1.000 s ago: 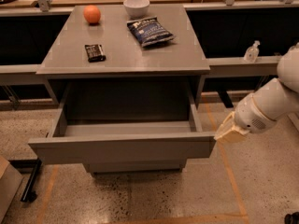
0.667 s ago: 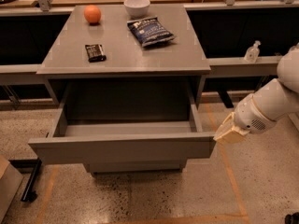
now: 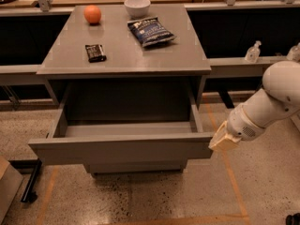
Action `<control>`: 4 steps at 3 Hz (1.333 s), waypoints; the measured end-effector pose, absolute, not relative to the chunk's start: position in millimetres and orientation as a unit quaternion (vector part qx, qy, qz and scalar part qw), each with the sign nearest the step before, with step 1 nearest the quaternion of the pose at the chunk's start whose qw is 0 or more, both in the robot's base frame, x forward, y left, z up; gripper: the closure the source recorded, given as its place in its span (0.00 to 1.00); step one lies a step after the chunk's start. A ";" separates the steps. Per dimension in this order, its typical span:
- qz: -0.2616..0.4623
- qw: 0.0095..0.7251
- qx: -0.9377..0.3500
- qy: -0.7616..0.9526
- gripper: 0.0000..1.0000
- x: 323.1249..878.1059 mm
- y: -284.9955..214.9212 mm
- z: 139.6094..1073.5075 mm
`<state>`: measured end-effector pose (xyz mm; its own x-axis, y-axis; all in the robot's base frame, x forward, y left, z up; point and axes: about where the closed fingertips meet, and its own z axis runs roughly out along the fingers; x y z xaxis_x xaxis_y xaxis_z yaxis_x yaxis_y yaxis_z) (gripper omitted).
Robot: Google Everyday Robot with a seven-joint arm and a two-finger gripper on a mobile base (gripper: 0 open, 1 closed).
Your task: Close top drawer
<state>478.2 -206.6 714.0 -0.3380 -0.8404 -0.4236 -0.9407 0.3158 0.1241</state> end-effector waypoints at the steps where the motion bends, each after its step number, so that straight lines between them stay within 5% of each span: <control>1: 0.212 0.124 -0.549 0.799 1.00 480.8 -202.7 656.3; 3: 0.207 0.175 -0.576 0.771 1.00 533.5 -187.4 658.6; 4: 0.194 0.196 -0.580 0.767 0.82 551.1 -191.4 674.0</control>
Offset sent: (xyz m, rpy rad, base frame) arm 0.0854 0.0216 -0.0939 0.1050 -0.0197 0.0740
